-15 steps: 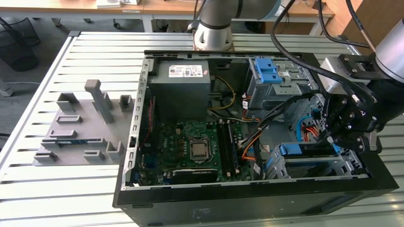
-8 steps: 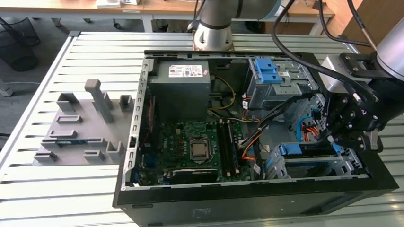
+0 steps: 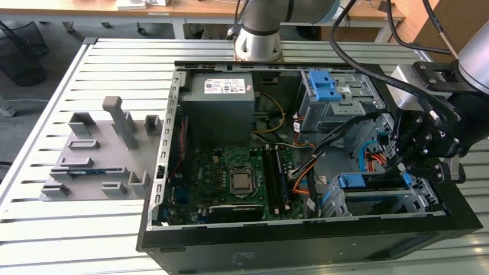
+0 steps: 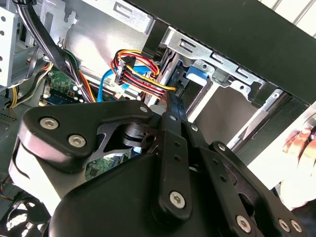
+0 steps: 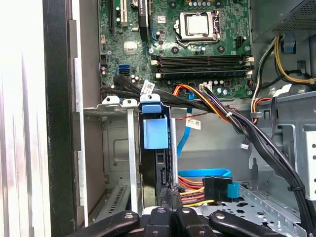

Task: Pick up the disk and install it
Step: 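Insert the second disk wire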

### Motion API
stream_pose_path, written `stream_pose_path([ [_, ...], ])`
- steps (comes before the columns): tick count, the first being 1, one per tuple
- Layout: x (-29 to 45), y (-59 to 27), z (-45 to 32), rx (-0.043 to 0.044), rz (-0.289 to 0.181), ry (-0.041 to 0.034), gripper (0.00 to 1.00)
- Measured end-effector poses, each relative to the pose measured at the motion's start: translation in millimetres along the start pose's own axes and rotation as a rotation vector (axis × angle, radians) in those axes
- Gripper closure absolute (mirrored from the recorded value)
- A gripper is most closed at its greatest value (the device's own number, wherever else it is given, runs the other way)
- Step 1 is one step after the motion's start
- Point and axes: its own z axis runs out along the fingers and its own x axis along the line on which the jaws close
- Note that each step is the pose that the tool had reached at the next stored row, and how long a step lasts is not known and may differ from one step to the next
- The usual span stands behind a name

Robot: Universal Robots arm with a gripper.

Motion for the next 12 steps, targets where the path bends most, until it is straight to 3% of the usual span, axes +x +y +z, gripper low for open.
stream_pose_path([
  [9,-0.1,-0.2,-0.1,0.0000,0.000,0.0001,0.89],
  [12,-0.5,-0.1,-4.4,0.0000,0.000,0.0001,0.89],
])
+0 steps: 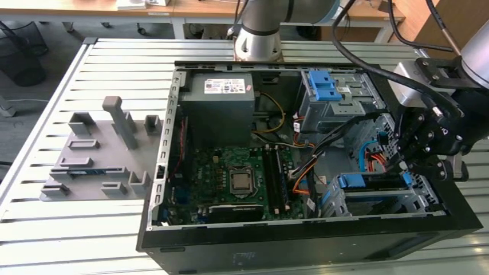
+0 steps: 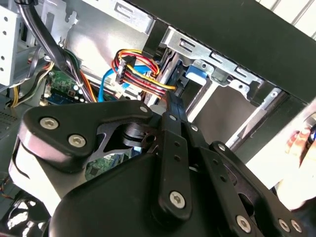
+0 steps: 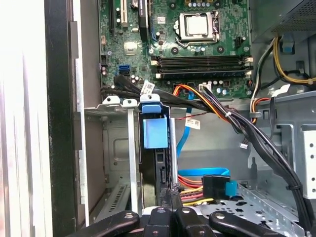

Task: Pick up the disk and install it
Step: 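Insert the second disk wire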

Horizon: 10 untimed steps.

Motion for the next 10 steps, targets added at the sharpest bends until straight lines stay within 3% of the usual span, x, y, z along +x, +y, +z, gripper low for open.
stream_pose_path([
  [6,-1.8,1.0,-25.7,0.0000,0.000,-0.0001,0.89],
  [10,-1.6,8.2,-30.5,0.0009,0.000,-0.0006,0.89],
])
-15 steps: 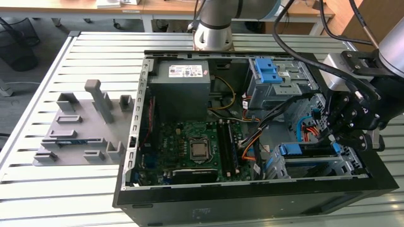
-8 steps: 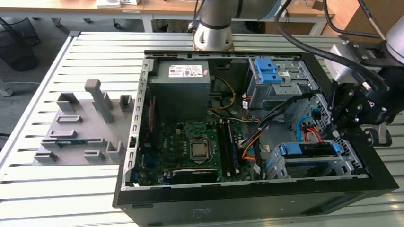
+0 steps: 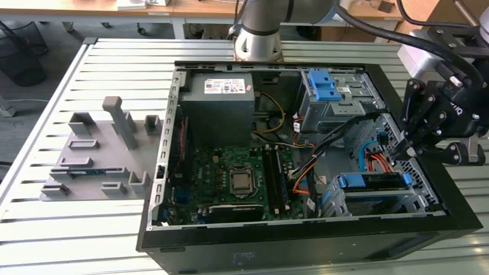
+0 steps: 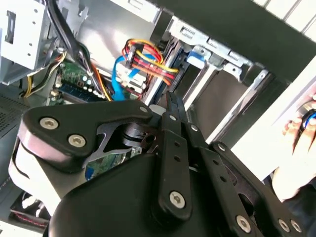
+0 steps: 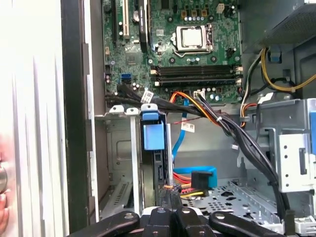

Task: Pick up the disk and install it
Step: 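Insert the second disk wire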

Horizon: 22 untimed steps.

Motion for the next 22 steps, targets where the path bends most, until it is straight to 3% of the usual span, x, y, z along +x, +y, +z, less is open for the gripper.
stream_pose_path([
  [10,-1.4,20.5,-14.6,0.0025,0.000,-0.0008,0.89],
  [17,-20.6,25.6,-15.2,0.0025,0.000,-0.0005,0.89],
  [22,-29.0,26.4,-15.7,0.0028,0.000,0.0031,0.89],
])
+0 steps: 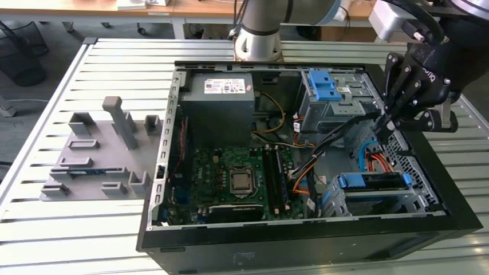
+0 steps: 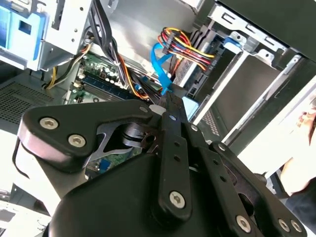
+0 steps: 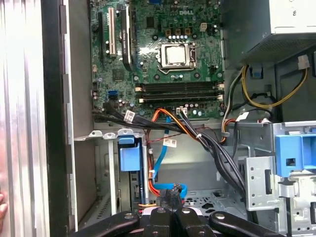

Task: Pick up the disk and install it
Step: 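Insert the second disk wire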

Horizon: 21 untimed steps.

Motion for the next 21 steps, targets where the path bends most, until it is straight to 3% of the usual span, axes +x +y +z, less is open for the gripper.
stream_pose_path([
  [2,-4.2,0.4,0.1,0.0006,0.000,0.0084,0.89],
  [3,-6.0,0.5,0.2,0.0011,0.000,0.0159,0.89],
  [4,-7.3,0.5,0.6,0.0019,0.001,0.0254,0.82],
  [7,-10.9,0.8,2.1,0.0045,0.002,0.0605,0.82],
  [10,-14.3,1.0,3.1,0.0063,0.002,0.0850,0.82],
  [13,-17.0,1.2,3.6,0.0077,0.003,0.1042,0.82],
  [18,-18.4,1.3,3.9,0.0116,0.004,0.1555,0.82],
  [21,-18.9,1.3,3.9,0.0130,0.005,0.1742,0.82],
])
